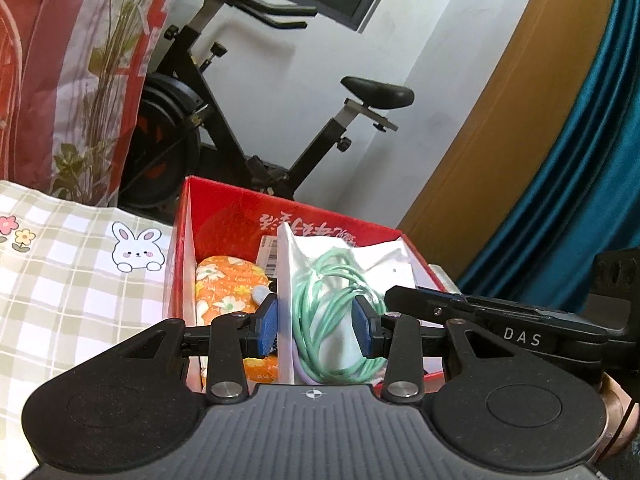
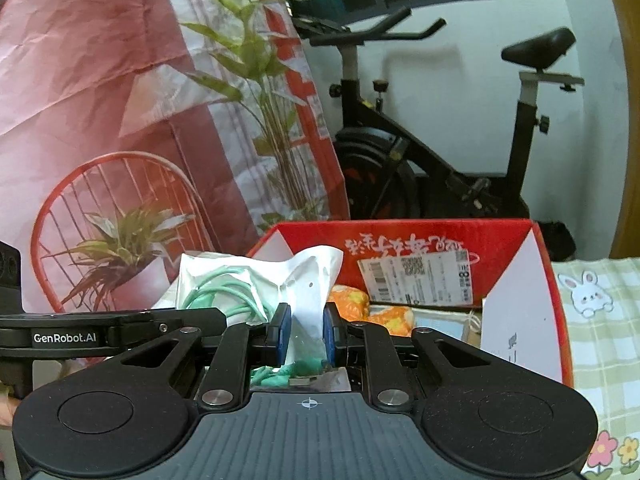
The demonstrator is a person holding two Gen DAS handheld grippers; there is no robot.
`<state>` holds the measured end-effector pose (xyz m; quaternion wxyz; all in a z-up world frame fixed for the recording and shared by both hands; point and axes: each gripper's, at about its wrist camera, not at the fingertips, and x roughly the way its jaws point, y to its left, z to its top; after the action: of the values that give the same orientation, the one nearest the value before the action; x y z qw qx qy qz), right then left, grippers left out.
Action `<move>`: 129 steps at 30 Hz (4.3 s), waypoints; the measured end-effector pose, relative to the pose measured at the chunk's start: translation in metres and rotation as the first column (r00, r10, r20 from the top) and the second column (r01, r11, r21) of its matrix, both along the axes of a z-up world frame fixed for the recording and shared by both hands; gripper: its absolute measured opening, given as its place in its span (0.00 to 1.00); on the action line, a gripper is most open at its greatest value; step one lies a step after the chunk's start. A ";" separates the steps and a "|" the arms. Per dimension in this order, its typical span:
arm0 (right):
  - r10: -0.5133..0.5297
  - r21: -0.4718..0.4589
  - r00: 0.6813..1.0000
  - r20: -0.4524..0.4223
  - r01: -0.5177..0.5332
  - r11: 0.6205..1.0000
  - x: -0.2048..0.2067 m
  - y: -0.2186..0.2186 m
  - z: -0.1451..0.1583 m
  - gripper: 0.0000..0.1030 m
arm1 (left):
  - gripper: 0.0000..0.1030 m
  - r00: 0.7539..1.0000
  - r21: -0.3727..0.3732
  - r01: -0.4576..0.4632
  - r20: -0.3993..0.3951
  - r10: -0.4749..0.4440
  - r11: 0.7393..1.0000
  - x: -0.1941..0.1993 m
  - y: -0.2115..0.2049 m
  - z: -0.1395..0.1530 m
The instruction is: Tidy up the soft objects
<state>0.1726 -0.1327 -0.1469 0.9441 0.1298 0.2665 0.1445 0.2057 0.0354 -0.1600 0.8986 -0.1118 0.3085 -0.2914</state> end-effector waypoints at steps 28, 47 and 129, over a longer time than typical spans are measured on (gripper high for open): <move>-0.181 -0.125 0.958 -0.225 0.156 0.980 0.053 0.007 -0.049 0.33 | 0.72 0.995 0.209 -0.097 0.043 0.090 0.973 0.016 -0.013 0.005; -0.198 -0.130 0.972 -0.128 0.181 0.975 -0.017 -0.020 -0.008 1.00 | 0.98 0.985 0.323 -0.166 0.096 0.142 0.932 -0.041 -0.012 0.034; -0.132 -0.161 0.987 -0.090 0.116 0.980 -0.201 0.020 -0.146 1.00 | 1.00 0.956 0.406 -0.175 -0.148 0.254 0.897 -0.166 0.007 -0.103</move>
<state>-0.0286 -0.1129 -0.2931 0.9439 0.0792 0.3155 0.0573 0.0398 0.0428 -0.2633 0.8944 0.0070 0.4333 -0.1106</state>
